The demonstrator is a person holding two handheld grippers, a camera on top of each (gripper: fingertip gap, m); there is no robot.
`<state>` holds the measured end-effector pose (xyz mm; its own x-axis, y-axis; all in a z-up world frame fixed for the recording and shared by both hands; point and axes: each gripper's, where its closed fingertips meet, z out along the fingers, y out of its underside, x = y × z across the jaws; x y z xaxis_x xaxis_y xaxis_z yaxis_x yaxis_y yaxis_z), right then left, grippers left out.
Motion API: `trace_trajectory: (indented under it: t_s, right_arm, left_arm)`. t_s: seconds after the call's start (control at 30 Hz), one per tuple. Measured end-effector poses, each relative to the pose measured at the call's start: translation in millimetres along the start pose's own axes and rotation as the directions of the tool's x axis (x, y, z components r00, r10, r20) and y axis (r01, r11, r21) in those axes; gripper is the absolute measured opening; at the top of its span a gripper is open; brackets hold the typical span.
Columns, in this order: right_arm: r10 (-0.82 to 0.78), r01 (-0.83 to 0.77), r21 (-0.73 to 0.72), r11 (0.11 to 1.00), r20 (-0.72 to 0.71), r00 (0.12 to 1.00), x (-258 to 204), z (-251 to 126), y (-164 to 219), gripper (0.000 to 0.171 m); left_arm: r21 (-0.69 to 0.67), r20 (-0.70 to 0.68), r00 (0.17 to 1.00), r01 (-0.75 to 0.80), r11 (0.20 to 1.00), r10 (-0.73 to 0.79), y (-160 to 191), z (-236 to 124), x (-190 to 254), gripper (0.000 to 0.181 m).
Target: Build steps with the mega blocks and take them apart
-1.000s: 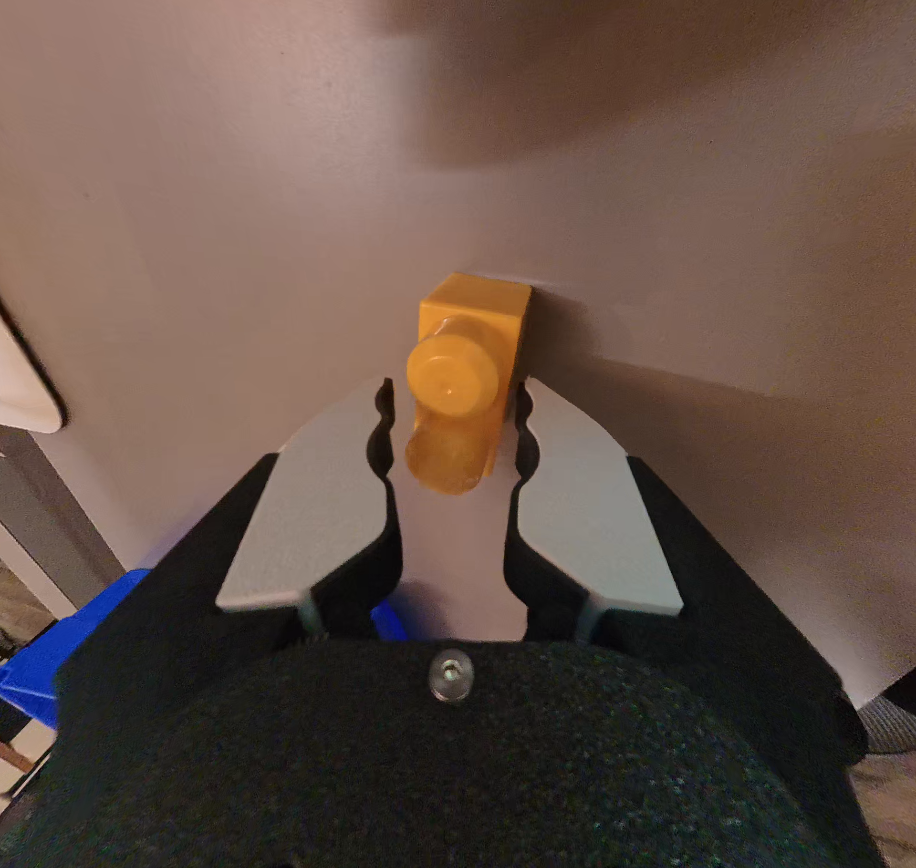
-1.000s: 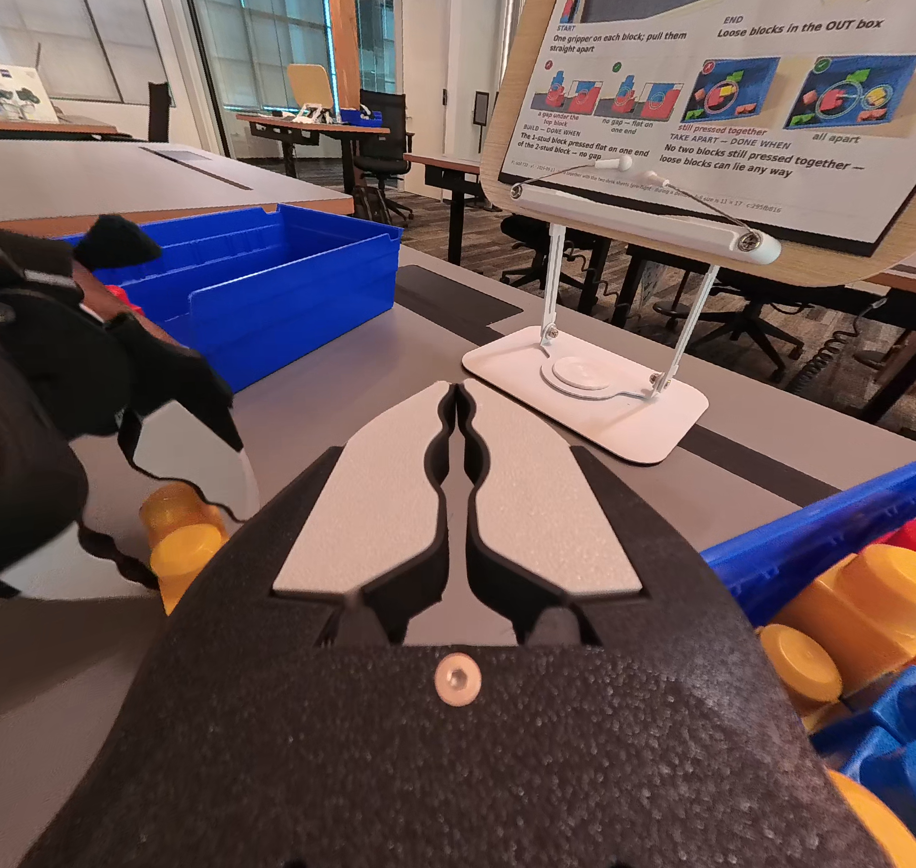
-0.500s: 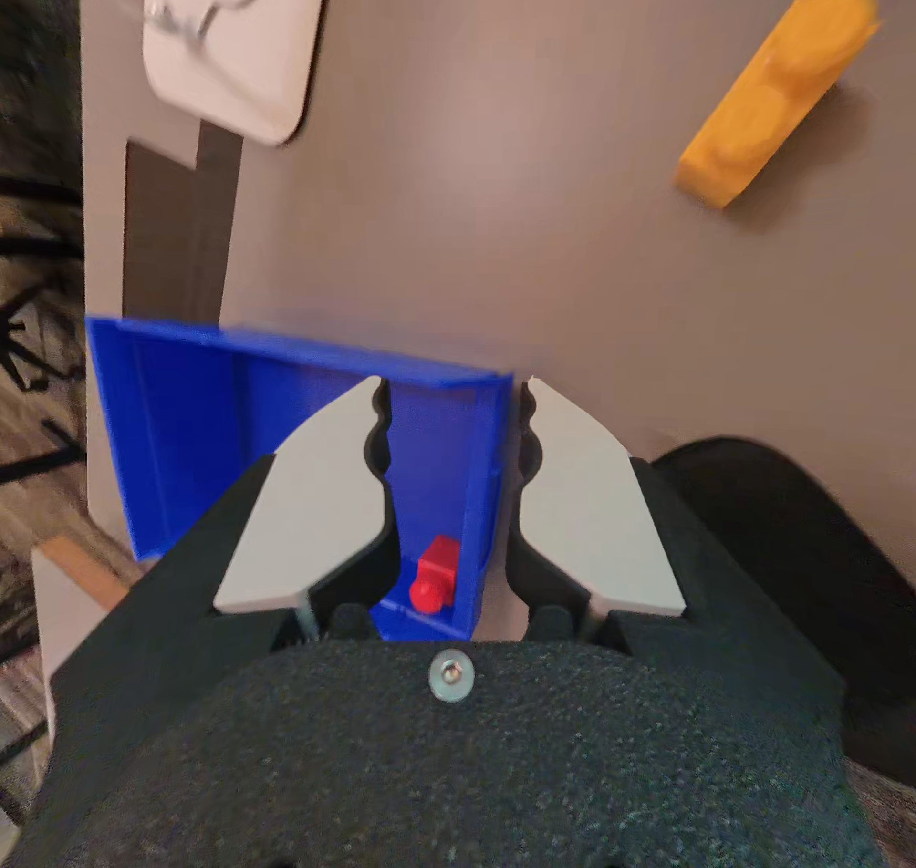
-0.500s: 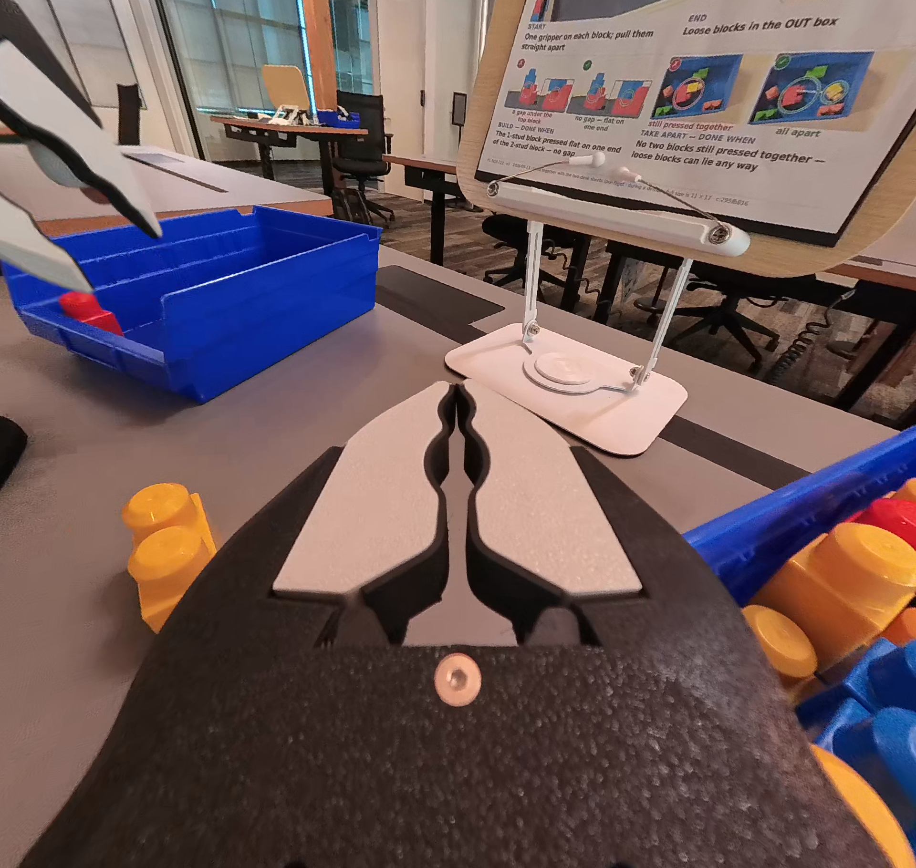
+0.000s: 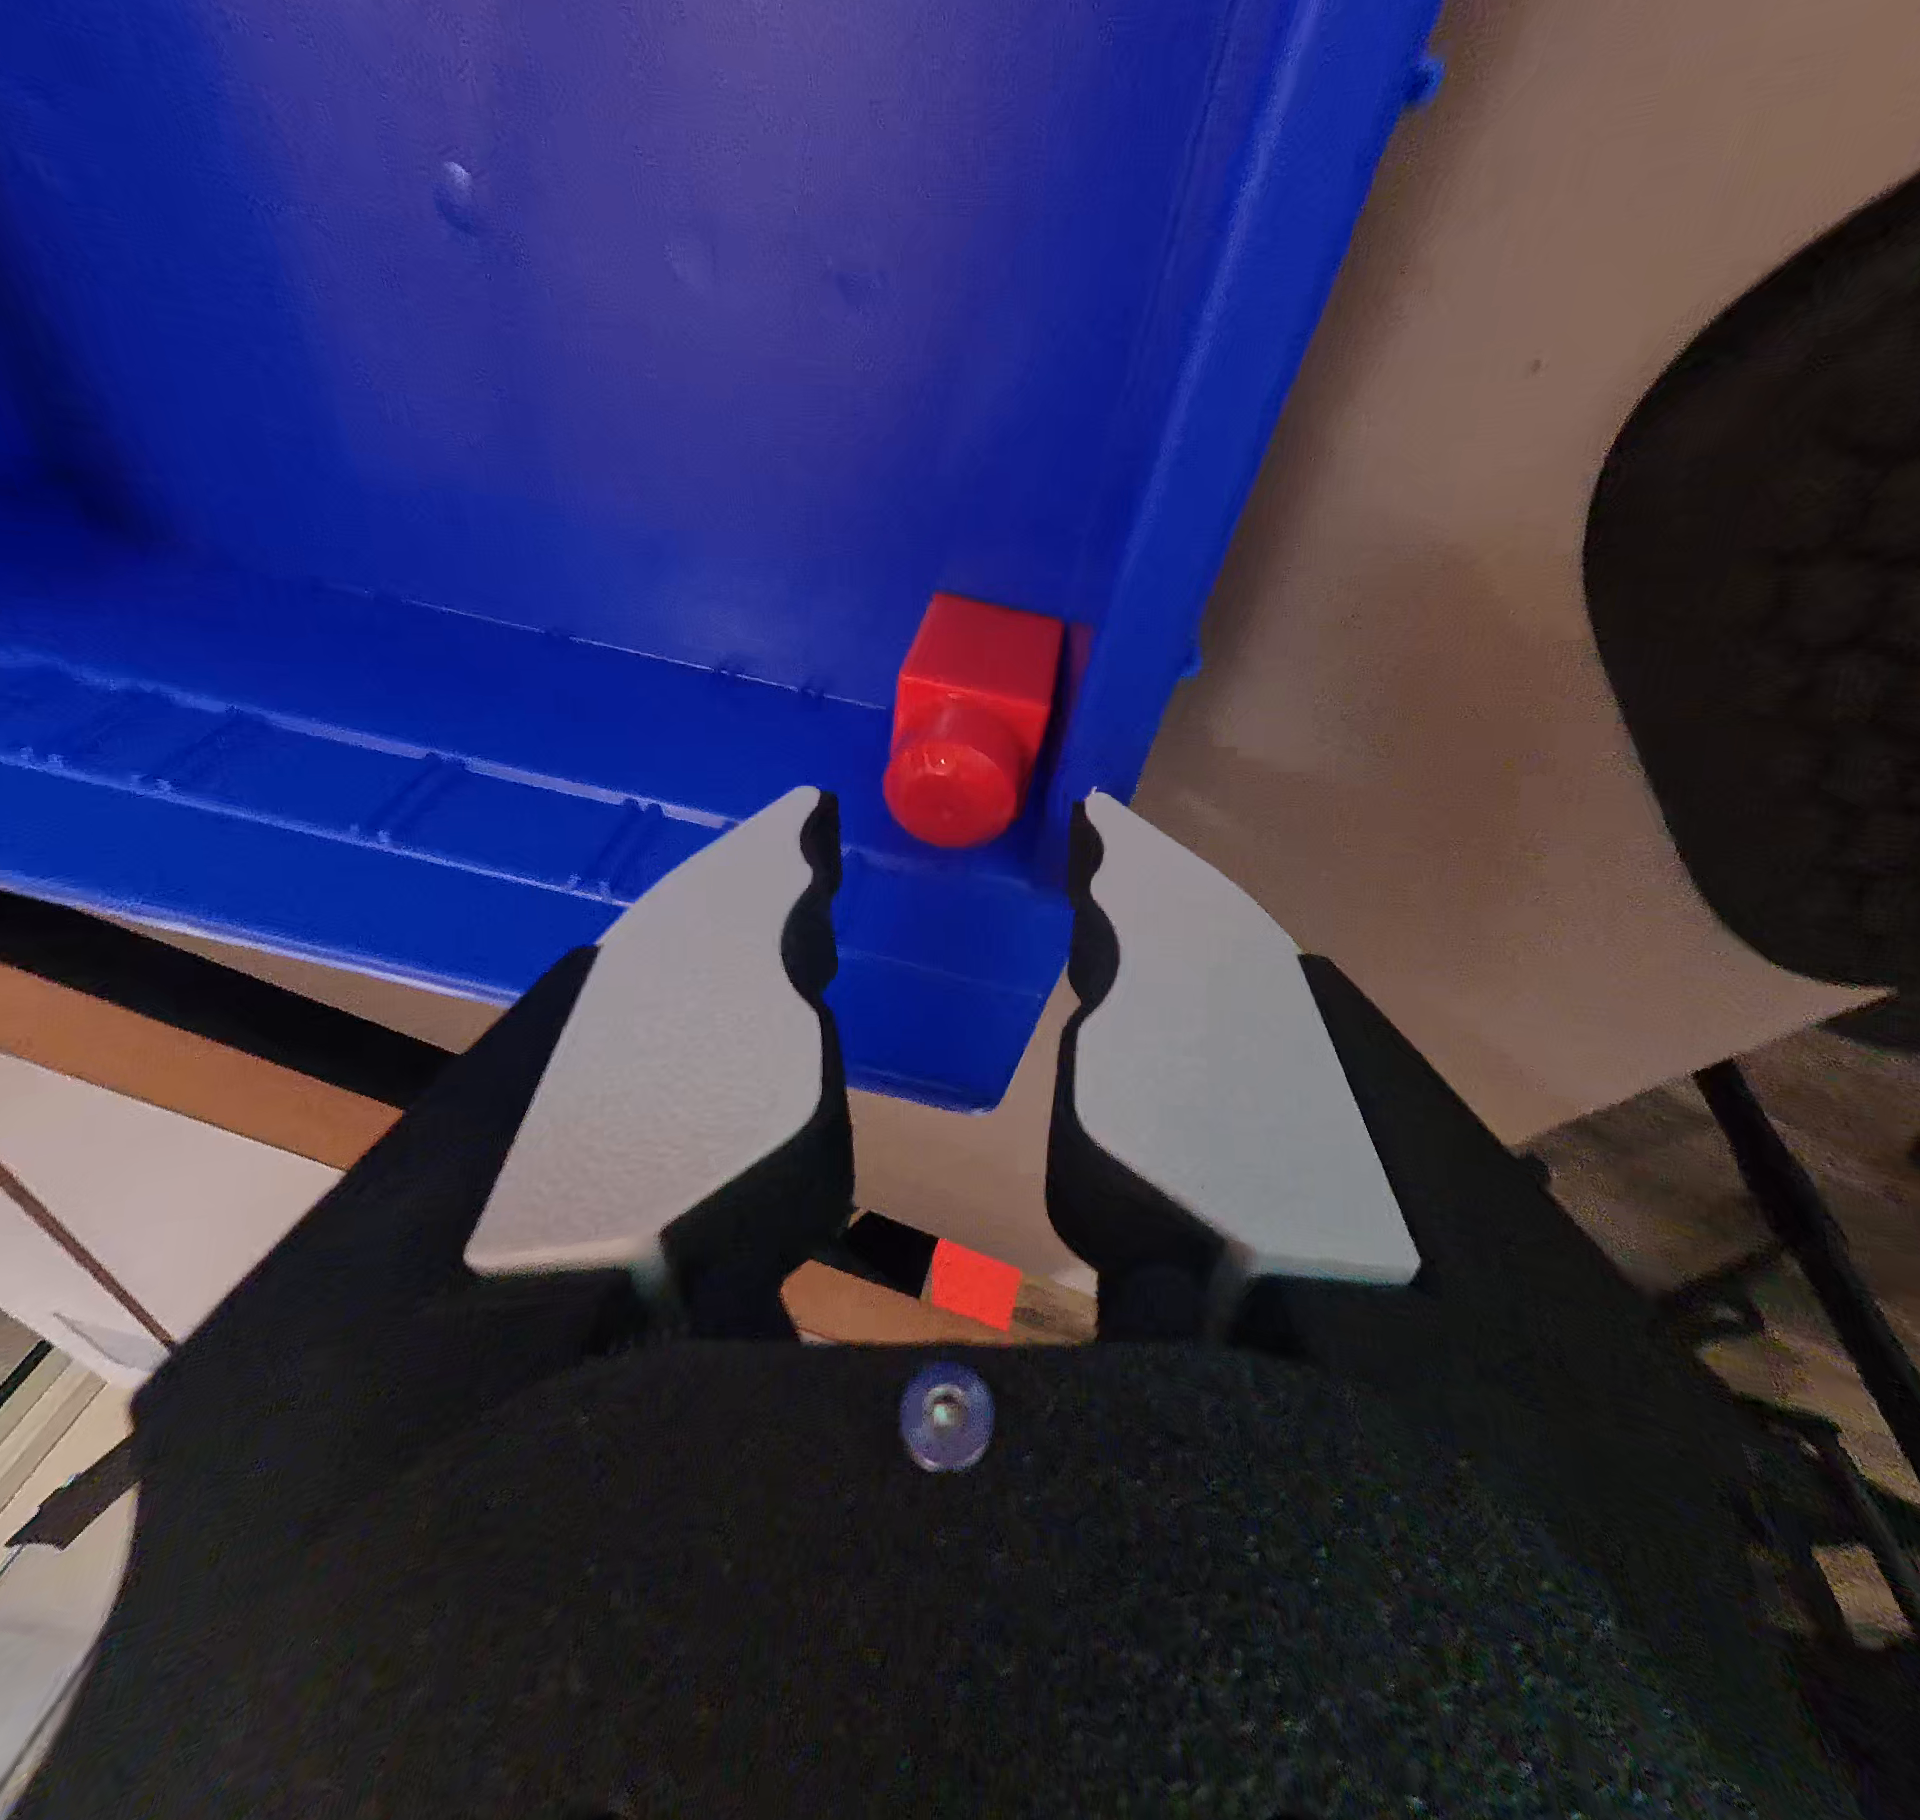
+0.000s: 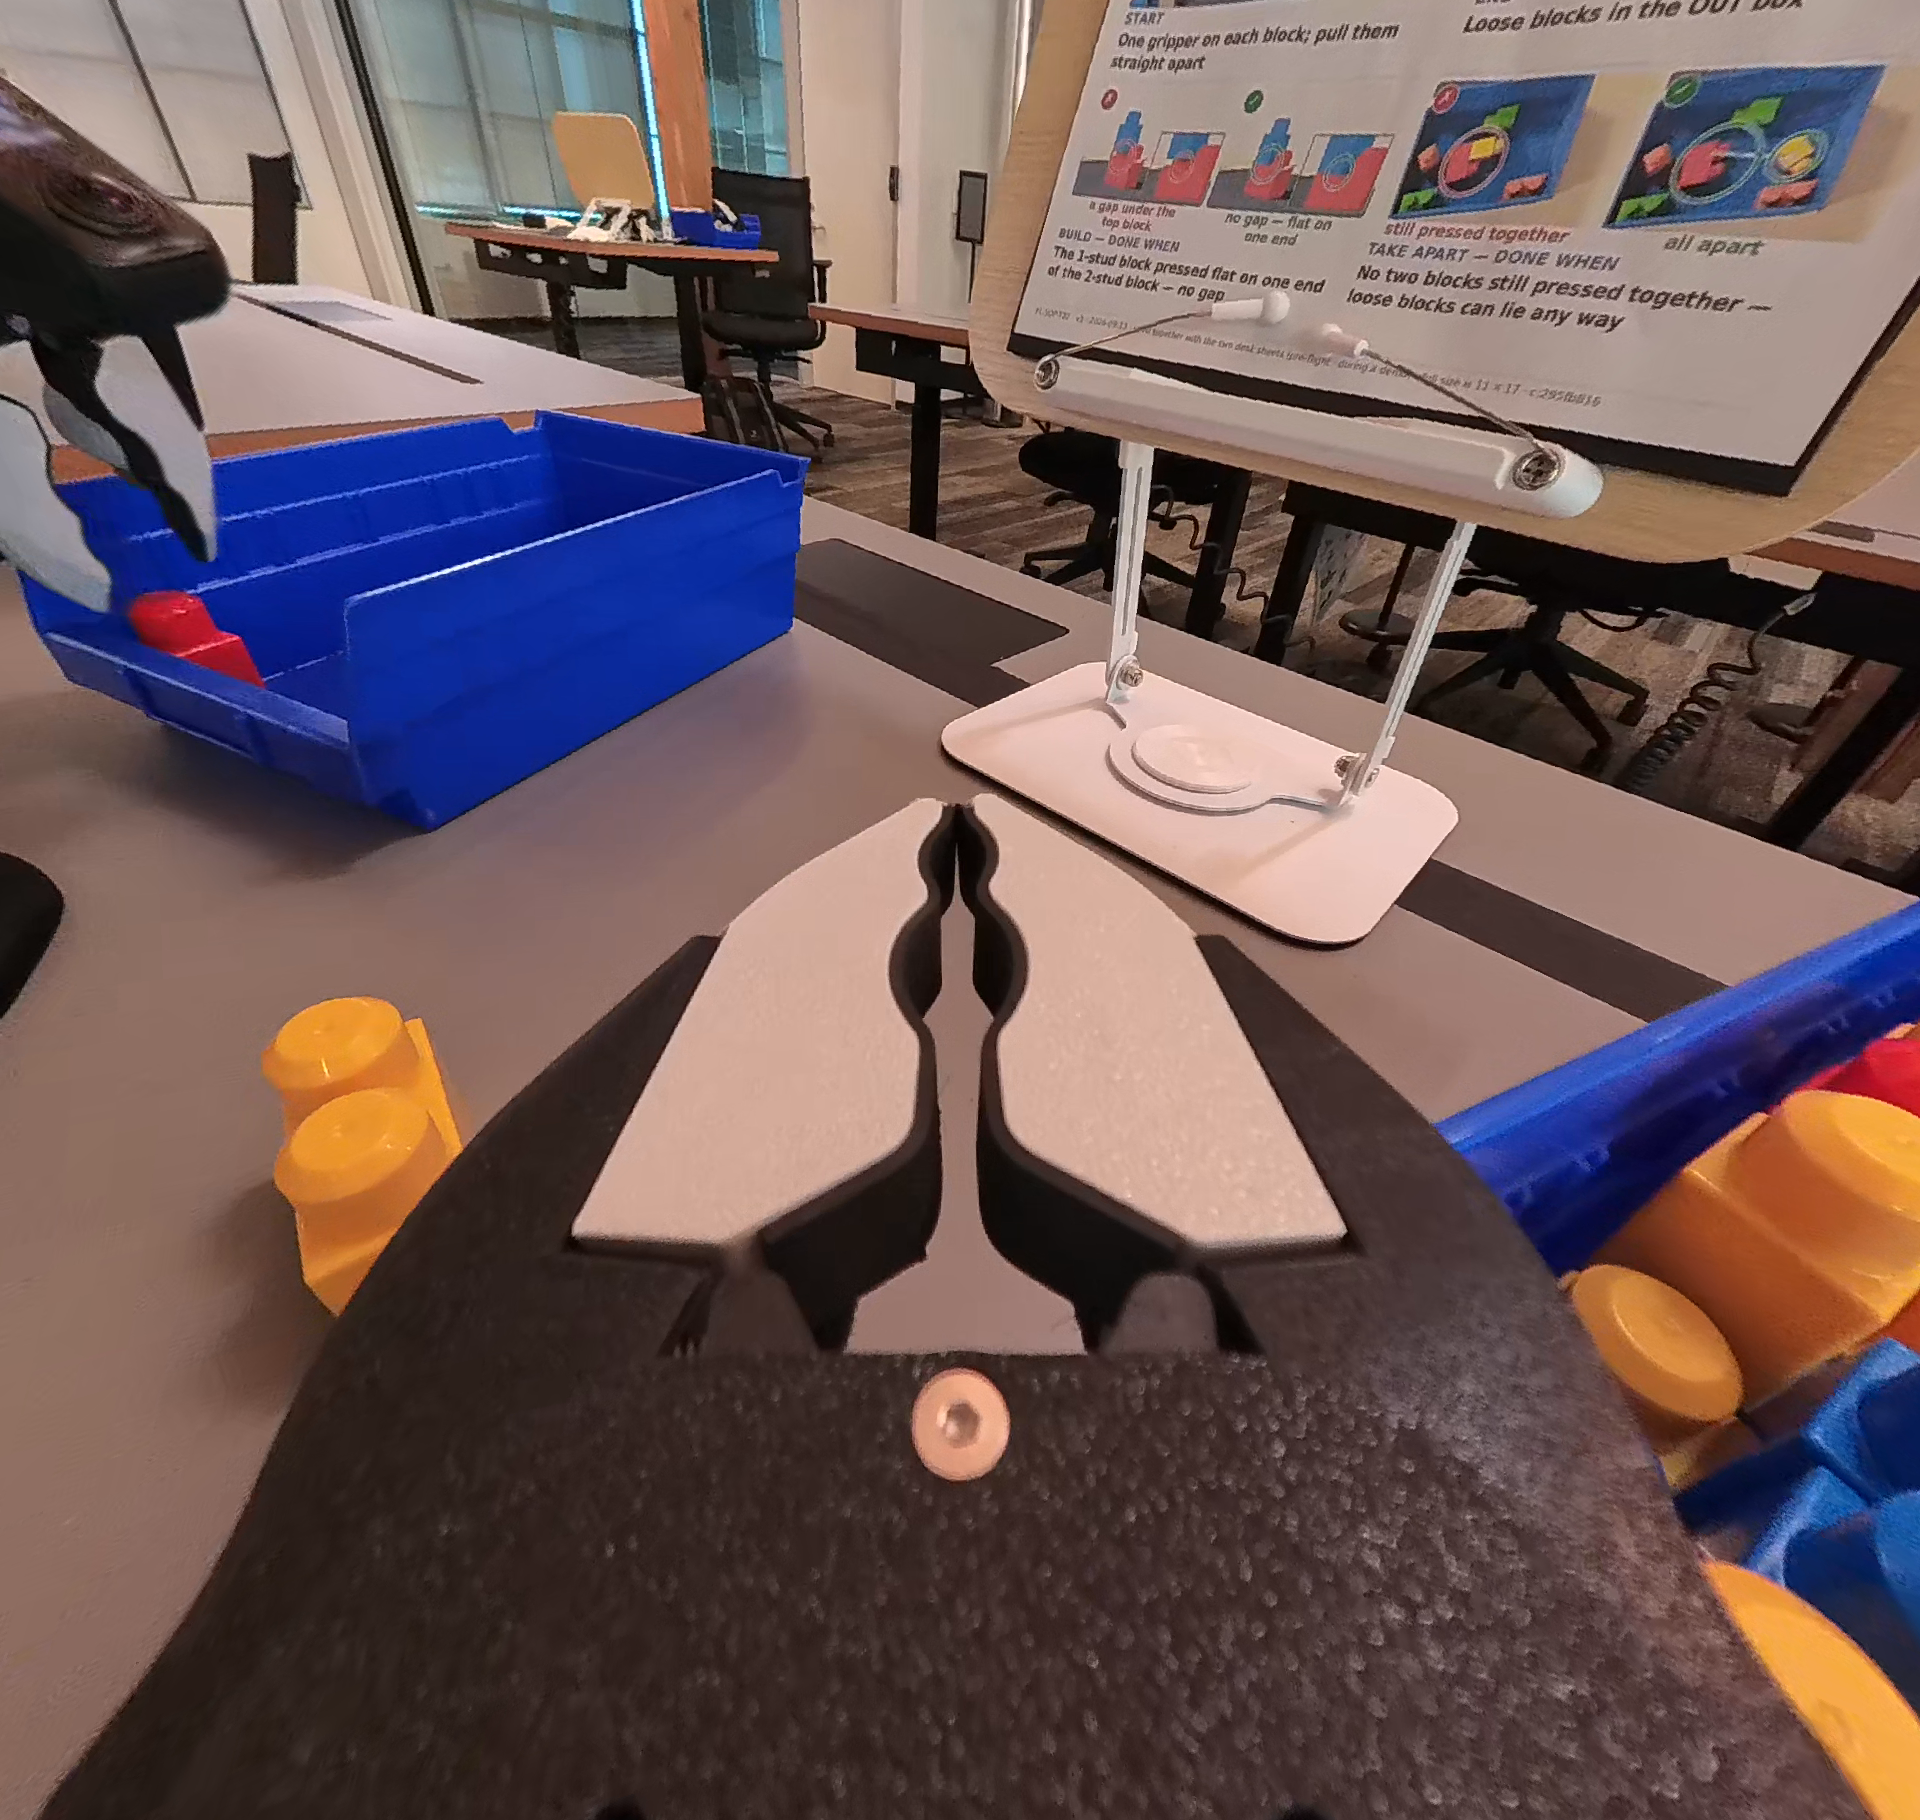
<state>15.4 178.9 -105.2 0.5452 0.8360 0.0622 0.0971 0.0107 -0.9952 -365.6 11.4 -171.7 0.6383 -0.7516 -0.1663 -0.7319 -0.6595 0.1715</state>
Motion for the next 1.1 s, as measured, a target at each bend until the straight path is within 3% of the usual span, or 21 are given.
trace_trajectory:
  t_s: [0.27,0.37,0.47,0.57,0.77,0.93,1.1]
  right_arm:
    - [0.0,0.0,-0.003,1.0,0.004,1.0,-1,0,1,0.0]
    - [0.002,-0.002,-0.002,1.0,0.005,1.0,-1,0,1,0.0]
    - [0.003,-0.003,-0.002,1.0,0.006,1.0,-1,0,1,0.0]
    - [0.004,-0.004,-0.001,1.0,0.006,1.0,-1,0,0,0.0]
    - [0.006,-0.006,-0.006,1.0,0.01,1.0,-3,1,2,0.0]
    - [0.003,-0.003,-0.011,1.0,0.014,1.0,-4,2,3,0.0]
    - [0.003,-0.003,-0.007,1.0,0.018,1.0,-5,1,2,0.0]
  left_arm:
    - [-0.079,-0.058,0.998,-0.025,0.997,0.021,7,17,-6,0.041]
    - [-0.117,-0.047,0.998,-0.055,0.992,0.05,8,25,-8,0.03]
    - [-0.128,-0.055,0.997,-0.06,0.99,0.054,7,24,-8,0.03]
    - [-0.078,0.014,0.999,-0.045,0.996,0.047,0,6,-18,0.029]
    - [0.117,0.134,0.99,-0.063,0.991,0.047,-34,-62,-15,0.029]
    - [0.243,0.173,0.975,-0.182,0.953,0.142,-81,-113,27,0.029]
    - [0.216,0.154,0.936,-0.345,0.913,0.317,-123,-115,85,0.029]
